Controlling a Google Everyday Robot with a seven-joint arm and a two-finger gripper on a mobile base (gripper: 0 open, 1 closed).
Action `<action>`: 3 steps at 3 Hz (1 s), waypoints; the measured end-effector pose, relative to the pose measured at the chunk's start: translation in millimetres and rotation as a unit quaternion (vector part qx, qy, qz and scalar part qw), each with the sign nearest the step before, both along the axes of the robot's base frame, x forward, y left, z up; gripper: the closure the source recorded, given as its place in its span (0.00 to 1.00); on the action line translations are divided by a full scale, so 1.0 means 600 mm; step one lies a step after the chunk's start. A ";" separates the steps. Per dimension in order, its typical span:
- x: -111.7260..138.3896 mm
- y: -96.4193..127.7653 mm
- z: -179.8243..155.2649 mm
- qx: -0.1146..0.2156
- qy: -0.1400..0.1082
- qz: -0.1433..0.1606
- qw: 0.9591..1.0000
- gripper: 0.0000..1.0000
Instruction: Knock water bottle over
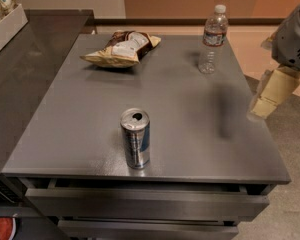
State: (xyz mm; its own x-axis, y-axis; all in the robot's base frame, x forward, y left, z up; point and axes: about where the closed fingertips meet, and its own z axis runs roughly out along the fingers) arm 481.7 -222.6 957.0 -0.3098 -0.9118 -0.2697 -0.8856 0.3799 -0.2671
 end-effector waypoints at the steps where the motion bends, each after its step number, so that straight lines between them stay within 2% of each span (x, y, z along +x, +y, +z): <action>1: 0.054 -0.023 -0.014 0.025 -0.021 -0.040 0.999 0.00; 2: 0.116 -0.052 -0.021 0.072 -0.049 -0.081 0.993 0.00; 3: 0.178 -0.064 -0.022 0.128 -0.075 -0.100 0.984 0.00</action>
Offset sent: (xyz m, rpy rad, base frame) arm 0.1184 -0.0554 -0.0154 0.2782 -0.1700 -0.2652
